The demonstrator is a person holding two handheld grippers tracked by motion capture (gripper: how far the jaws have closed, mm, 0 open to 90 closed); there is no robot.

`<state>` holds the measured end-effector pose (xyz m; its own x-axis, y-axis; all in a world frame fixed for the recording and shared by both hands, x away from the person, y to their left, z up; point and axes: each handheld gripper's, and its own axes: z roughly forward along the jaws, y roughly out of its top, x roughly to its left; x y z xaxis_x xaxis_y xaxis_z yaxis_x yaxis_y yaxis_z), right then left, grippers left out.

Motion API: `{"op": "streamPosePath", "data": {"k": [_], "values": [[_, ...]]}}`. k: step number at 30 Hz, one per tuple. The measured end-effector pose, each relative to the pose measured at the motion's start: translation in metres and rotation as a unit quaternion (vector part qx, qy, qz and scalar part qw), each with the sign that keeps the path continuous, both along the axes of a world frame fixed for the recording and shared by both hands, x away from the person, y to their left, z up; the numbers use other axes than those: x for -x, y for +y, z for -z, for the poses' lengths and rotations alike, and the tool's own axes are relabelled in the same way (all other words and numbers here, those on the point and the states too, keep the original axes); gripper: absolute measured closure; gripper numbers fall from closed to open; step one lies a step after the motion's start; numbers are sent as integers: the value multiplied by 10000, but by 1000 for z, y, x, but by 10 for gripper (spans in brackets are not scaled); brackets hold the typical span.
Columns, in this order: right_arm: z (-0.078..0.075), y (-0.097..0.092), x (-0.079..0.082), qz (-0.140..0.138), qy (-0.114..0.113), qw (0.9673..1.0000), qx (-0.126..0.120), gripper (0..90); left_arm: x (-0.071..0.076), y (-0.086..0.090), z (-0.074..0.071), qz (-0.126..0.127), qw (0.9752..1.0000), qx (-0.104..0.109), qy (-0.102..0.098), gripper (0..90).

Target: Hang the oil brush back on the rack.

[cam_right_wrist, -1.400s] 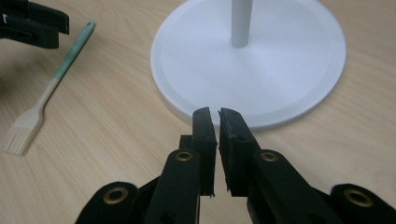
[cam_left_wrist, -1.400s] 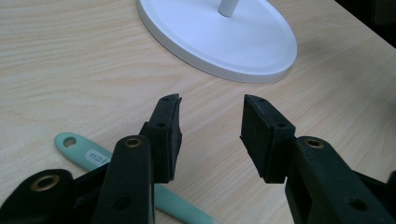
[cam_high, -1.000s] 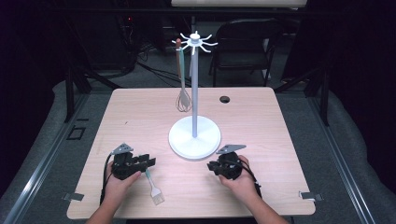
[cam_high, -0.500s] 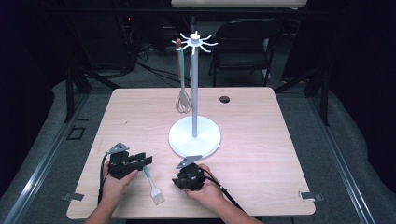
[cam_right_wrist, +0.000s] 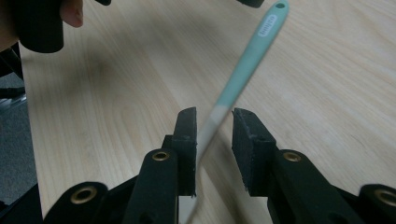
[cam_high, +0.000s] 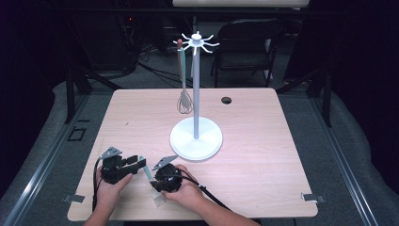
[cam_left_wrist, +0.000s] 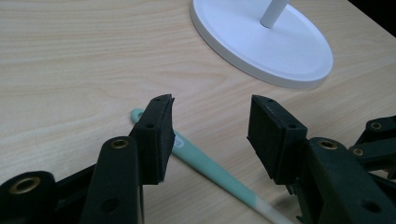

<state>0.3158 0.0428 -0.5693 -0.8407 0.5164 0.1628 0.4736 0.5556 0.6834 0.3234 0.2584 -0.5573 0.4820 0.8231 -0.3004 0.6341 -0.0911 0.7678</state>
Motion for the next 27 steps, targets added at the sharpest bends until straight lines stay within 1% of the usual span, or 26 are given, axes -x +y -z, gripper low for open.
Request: {"op": "streamPosePath", "data": {"k": [1,3,4,5,6,8,9,10,11,13,15,17,20,22,24,25,26,27], "values": [[1,3,0,-14,6,10000,9,710,1,1,0,-14,10000,-3,17,506],[2,8,0,-41,-33,9998,185,710,4,3,0,-45,10000,-2,16,507],[4,10,1,-3,-11,9999,163,708,5,5,0,-66,10000,-8,9,506],[5,12,1,-30,-21,9997,244,709,6,5,0,-106,9999,8,-2,507],[7,14,1,-28,-36,9997,224,713,7,6,0,-125,9999,1,2,506],[7,16,3,-59,-65,9996,278,738,8,7,0,-147,9999,16,7,507],[6,17,4,-52,-87,9995,312,741,8,8,0,-144,9999,1,11,507],[5,17,4,-112,-128,9991,397,751,8,8,1,-146,9999,0,17,507],[6,17,4,-124,-153,9991,388,756,8,8,1,-151,9999,4,21,507],[6,17,4,-100,-123,9992,380,767,8,8,0,-119,9999,1,22,508],[5,16,4,-51,-65,9994,345,781,8,7,0,-97,9999,-9,46,508],[5,12,3,12,-78,9994,348,799,8,5,0,-93,9999,-1,38,508],[3,-1,0,35,-3,9991,429,820,7,2,0,-51,10000,33,17,508],[3,-15,0,93,29,9992,398,827,6,-1,-1,23,10000,53,3,508],[3,-33,1,169,33,9990,402,829,4,-6,-1,92,9999,57,5,508],[2,-40,1,155,30,9990,426,829,3,-9,-1,135,9999,54,4,508],[3,-49,4,249,6,9990,378,829,2,-12,-1,195,9998,48,11,508],[2,-62,7,301,-22,9986,434,829,1,-15,-2,240,9997,37,23,508]]}}
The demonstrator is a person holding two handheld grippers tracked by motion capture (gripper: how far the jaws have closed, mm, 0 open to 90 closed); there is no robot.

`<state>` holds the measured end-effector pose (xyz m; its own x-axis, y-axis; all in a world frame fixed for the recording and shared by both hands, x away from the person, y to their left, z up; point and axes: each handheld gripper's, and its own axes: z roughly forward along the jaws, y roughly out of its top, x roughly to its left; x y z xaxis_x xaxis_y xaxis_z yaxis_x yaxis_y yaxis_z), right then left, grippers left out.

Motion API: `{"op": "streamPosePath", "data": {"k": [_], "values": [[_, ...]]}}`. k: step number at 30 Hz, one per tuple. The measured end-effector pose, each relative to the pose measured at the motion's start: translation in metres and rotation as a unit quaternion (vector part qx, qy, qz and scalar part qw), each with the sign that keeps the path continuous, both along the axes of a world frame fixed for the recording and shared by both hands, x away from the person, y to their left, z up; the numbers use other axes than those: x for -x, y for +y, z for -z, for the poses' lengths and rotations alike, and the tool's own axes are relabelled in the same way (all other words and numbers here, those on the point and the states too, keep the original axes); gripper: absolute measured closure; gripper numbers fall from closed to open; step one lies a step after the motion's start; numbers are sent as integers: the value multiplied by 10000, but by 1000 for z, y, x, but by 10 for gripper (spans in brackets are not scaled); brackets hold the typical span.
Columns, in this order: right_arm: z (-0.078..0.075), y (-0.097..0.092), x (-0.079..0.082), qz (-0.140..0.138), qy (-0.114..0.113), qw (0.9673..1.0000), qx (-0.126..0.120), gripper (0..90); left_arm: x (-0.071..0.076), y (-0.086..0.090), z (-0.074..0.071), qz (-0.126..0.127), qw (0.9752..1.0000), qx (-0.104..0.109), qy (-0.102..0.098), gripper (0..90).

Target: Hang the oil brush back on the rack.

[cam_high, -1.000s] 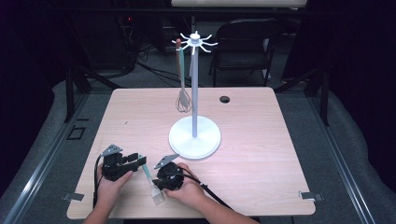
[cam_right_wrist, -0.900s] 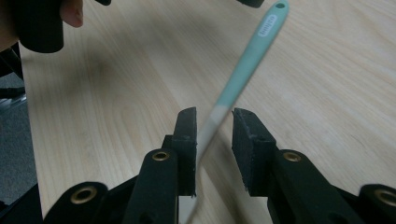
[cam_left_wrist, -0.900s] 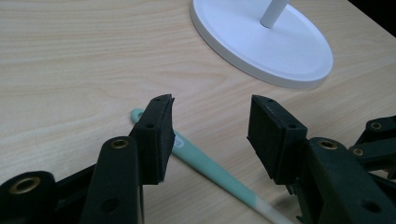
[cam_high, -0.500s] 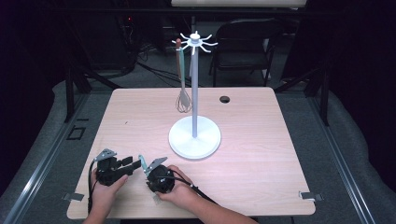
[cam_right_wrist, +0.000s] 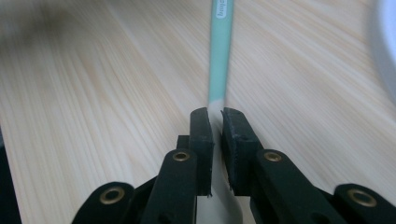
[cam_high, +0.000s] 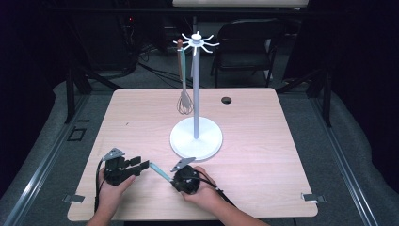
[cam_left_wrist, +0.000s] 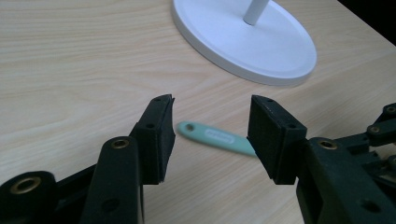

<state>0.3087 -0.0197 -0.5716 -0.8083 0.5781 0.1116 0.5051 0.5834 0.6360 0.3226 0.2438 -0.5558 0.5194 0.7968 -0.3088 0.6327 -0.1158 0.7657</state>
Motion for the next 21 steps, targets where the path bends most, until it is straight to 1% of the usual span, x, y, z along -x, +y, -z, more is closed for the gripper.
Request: {"op": "streamPosePath", "data": {"k": [1,2,3,4,5,6,7,8,9,11,13,14,15,16,20,21], "values": [[0,-8,2,34,-28,10000,-18,829,-1,-5,0,42,10000,24,3,508],[1,-22,6,118,-45,9999,-36,830,-2,-7,0,83,10000,42,-2,508],[1,-30,8,179,-66,9998,-39,830,-3,-11,0,131,9999,46,-2,508],[0,-42,11,239,-22,9997,-27,830,-5,-16,0,195,9998,51,18,508],[-1,-56,14,315,-14,9995,38,830,-6,-19,0,225,9997,51,17,508],[0,-64,16,392,-29,9992,-35,830,-7,-24,1,278,9996,56,23,508],[0,-74,18,461,13,9989,-48,830,-8,-30,1,367,9993,41,32,508],[0,-85,21,561,25,9984,-60,830,-8,-34,2,404,9992,23,32,508],[-1,-91,22,603,19,9982,-38,829,-8,-38,3,463,9989,-25,47,508],[-2,-105,25,720,114,9973,-21,829,-8,-47,3,573,9983,-71,66,508],[-4,-116,26,817,198,9964,55,829,-9,-55,2,635,9979,-71,66,507],[-5,-119,26,857,221,9961,25,828,-9,-58,1,669,9977,-64,63,507],[-6,-122,25,881,298,9957,10,828,-9,-62,-1,694,9976,-60,23,505],[-6,-123,25,893,312,9955,2,828,-9,-66,-3,730,9973,-45,21,502],[-5,-122,27,866,219,9959,111,825,-8,-80,-9,907,9959,-36,-7,493],[-5,-121,28,841,192,9962,127,824,-8,-84,-11,916,9958,-14,5,491]]}}
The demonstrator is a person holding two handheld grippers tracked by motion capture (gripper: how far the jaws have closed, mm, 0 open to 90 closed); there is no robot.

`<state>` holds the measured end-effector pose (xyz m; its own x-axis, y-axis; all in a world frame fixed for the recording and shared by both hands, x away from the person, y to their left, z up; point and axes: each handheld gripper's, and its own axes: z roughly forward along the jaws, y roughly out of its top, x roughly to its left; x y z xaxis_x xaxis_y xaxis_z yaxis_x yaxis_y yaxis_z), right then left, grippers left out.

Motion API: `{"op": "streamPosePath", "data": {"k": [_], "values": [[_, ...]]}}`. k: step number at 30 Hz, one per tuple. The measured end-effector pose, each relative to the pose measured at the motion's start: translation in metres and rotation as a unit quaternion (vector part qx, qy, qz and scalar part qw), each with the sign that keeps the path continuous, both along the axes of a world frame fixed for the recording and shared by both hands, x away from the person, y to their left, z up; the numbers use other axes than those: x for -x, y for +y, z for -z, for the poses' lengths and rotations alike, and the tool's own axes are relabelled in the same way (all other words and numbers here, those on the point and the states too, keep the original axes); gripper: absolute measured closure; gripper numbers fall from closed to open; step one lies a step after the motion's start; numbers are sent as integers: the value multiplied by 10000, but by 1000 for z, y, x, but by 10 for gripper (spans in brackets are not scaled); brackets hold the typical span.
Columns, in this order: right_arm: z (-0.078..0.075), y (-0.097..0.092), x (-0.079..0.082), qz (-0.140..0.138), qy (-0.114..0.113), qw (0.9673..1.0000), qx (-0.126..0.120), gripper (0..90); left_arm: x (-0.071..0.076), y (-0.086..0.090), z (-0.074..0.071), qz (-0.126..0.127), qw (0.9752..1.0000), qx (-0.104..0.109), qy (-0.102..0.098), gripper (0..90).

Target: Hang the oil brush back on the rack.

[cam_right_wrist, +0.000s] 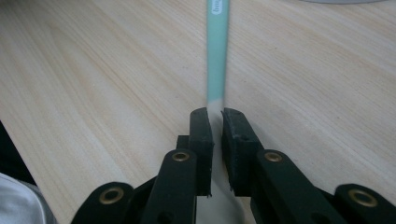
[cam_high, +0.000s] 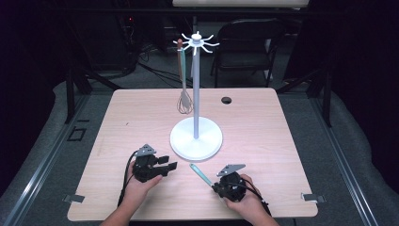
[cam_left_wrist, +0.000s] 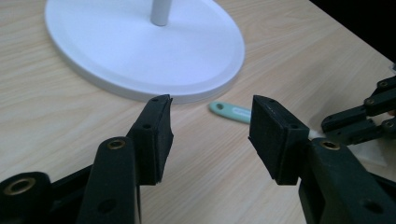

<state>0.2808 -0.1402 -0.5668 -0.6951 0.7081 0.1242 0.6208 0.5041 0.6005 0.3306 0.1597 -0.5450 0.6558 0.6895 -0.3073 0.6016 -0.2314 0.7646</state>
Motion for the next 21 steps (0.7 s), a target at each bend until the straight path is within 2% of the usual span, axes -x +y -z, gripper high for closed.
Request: {"op": "streamPosePath", "data": {"k": [4,10,14,21], "values": [[0,5,2,-36,-108,9999,54,799,1,-13,-5,22,10000,77,-10,474],[-1,5,-1,41,-170,9998,-129,779,2,-22,3,-10,9997,242,11,469],[1,9,-5,111,-237,9994,-238,768,6,-20,14,117,9998,123,83,466],[6,20,-8,68,-400,9992,-6,789,10,-21,24,286,9994,3,184,423]]}}
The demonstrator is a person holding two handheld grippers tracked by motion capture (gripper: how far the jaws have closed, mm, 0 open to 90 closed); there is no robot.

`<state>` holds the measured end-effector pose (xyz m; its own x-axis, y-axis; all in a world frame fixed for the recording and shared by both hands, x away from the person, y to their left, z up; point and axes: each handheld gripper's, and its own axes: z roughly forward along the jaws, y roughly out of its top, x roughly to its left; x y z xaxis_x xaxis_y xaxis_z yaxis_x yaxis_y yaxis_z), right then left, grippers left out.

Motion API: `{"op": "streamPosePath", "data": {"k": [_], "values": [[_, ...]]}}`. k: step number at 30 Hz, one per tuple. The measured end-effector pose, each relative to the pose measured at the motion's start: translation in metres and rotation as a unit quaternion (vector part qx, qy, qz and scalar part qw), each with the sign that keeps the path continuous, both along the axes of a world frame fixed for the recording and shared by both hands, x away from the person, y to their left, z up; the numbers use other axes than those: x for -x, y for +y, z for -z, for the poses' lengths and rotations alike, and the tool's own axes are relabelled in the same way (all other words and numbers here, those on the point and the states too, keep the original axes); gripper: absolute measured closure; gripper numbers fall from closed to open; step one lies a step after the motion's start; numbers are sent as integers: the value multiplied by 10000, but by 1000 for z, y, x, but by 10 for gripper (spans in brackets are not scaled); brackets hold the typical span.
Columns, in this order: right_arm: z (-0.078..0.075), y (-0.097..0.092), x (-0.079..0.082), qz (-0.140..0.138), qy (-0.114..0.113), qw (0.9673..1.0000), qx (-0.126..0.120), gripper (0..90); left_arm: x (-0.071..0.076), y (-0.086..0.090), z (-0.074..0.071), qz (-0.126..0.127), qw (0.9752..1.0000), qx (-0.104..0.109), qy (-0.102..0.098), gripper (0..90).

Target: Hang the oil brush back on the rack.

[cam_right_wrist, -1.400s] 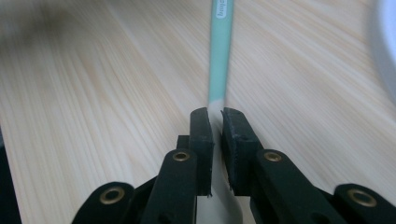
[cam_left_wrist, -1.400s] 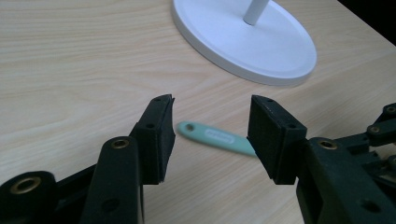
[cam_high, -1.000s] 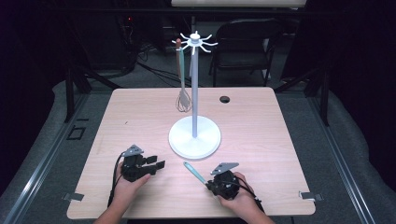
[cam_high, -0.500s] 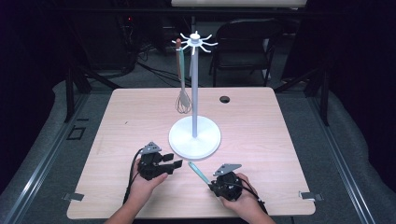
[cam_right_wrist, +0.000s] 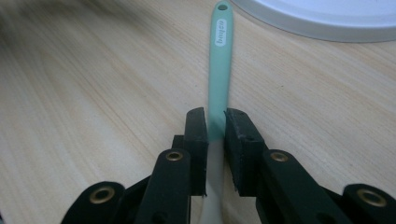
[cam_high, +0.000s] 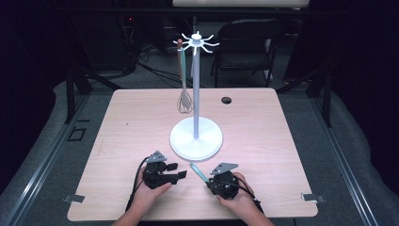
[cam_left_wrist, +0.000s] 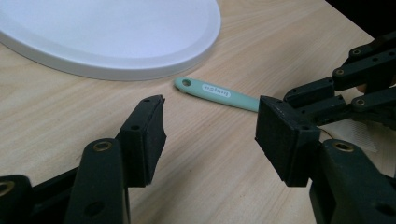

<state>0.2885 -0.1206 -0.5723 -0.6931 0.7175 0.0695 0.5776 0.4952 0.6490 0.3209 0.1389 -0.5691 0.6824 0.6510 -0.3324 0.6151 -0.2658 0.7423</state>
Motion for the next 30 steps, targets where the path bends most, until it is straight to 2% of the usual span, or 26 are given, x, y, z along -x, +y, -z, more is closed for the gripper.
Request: {"op": "streamPosePath", "data": {"k": [4,7,11,13,16,22,25,26,30], "values": [[2,2,-3,53,-1,10000,-71,802,1,-1,2,6,10000,22,19,396],[3,3,-2,53,-112,9999,-34,810,1,-3,4,121,9999,94,65,395],[3,3,-1,57,-134,9999,-57,817,2,-6,5,194,9997,158,80,383],[3,2,-1,75,-111,9999,-98,818,3,-8,7,194,9994,242,171,378],[3,1,-1,58,-82,9997,-217,820,2,-9,10,253,9986,308,336,378],[-2,0,1,-16,-152,9988,-463,821,1,-12,11,281,9974,447,494,379],[-5,0,4,-100,-213,9979,-602,820,1,-13,12,303,9968,502,544,378],[-6,1,5,-117,-242,9971,-716,820,1,-13,12,314,9967,507,545,378],[-10,2,7,-266,-286,9957,-837,820,1,-13,11,315,9958,623,593,378]]}}
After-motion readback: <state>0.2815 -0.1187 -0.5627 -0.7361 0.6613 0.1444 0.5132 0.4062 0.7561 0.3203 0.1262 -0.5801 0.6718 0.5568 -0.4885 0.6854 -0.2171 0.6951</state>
